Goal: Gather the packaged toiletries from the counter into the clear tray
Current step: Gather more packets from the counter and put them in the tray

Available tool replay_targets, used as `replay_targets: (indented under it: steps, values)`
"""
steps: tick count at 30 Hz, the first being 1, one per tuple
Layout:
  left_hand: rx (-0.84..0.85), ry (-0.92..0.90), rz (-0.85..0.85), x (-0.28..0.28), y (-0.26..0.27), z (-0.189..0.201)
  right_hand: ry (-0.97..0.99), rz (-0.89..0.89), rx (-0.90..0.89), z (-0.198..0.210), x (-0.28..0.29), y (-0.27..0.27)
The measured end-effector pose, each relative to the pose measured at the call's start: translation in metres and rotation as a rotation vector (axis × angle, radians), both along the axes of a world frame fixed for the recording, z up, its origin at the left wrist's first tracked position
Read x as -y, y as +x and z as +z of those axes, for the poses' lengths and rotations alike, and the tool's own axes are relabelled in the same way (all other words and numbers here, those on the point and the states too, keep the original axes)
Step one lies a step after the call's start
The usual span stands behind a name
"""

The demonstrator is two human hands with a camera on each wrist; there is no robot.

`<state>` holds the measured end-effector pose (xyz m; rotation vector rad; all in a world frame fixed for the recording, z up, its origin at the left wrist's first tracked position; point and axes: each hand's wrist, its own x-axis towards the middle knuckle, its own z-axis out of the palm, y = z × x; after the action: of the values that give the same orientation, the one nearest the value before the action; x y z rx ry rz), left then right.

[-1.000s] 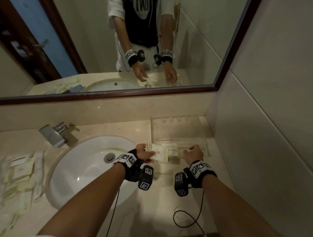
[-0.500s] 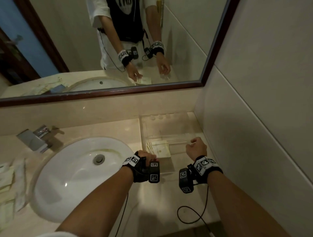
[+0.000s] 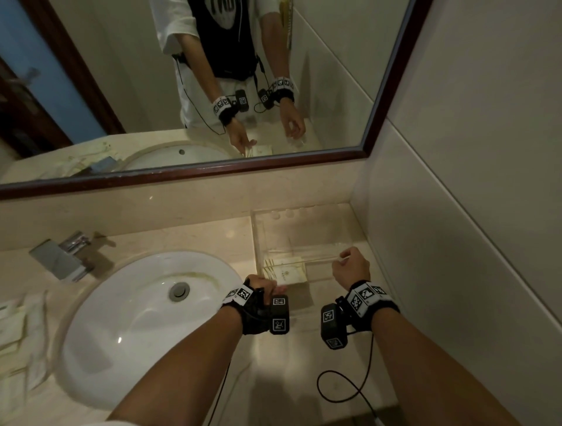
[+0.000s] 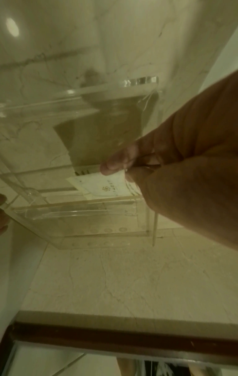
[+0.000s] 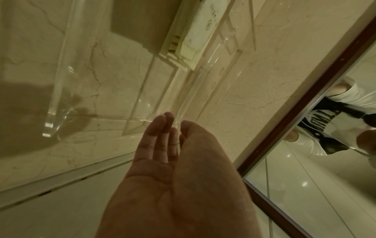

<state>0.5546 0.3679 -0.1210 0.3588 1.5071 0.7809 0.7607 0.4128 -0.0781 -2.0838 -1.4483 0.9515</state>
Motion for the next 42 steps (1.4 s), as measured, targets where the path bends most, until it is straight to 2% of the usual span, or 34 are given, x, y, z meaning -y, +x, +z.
replay_targets:
  steps: [1, 3, 4, 5, 6, 7, 8, 9, 11, 18, 22, 26, 29, 36, 40, 42]
  values:
    - [0.031, -0.031, 0.057, -0.002, 0.002, -0.003, -0.004, 0.0, 0.006, -0.001, -0.001, 0.0]
    - [-0.037, -0.065, 0.172, 0.002, 0.007, 0.003, -0.006, 0.002, 0.008, -0.003, -0.002, -0.001]
    - [-0.038, -0.011, 0.159, 0.004, 0.007, 0.011, -0.007, 0.004, 0.007, -0.004, -0.003, -0.001]
    - [-0.209, 0.088, 0.034, 0.013, 0.007, 0.017, -0.008, 0.005, 0.008, -0.005, -0.004, -0.001]
    - [-0.221, 0.06, 0.032, 0.013, 0.006, 0.019, -0.006, 0.007, 0.008, -0.007, -0.005, -0.002]
    - [-0.011, 0.003, 0.187, 0.01, 0.005, 0.017, -0.006, 0.01, 0.007, -0.008, -0.006, -0.002]
    - [0.05, -0.036, 0.212, 0.006, 0.005, 0.012, -0.003, 0.013, 0.007, -0.009, -0.006, -0.002]
    - [-0.02, -0.052, 0.167, 0.002, 0.005, 0.007, -0.005, 0.015, 0.008, -0.009, -0.007, -0.002]
    - [0.019, -0.062, 0.162, 0.0, 0.008, 0.016, -0.008, 0.018, 0.008, -0.009, -0.009, -0.002]
    - [-0.035, -0.045, 0.135, 0.003, 0.002, 0.017, -0.009, 0.028, 0.01, -0.011, -0.013, -0.001]
    - [-0.086, -0.022, 0.048, 0.006, -0.004, 0.012, -0.022, 0.04, 0.007, -0.009, -0.014, -0.002]
    - [-0.189, -0.053, 0.031, 0.002, -0.007, 0.011, -0.025, 0.051, 0.005, -0.009, -0.015, -0.002]
    - [-0.197, -0.083, -0.019, 0.0, -0.008, 0.008, -0.024, 0.064, -0.005, -0.01, -0.016, -0.004]
    - [-0.375, -0.104, -0.155, -0.006, -0.022, -0.021, -0.024, 0.084, 0.003, -0.007, -0.016, -0.008]
    - [-0.406, -0.091, -0.161, 0.002, -0.015, 0.01, -0.029, 0.1, 0.014, -0.006, -0.016, -0.011]
    - [-0.415, -0.096, -0.161, 0.003, -0.016, 0.012, -0.025, 0.108, 0.013, -0.004, -0.015, -0.015]
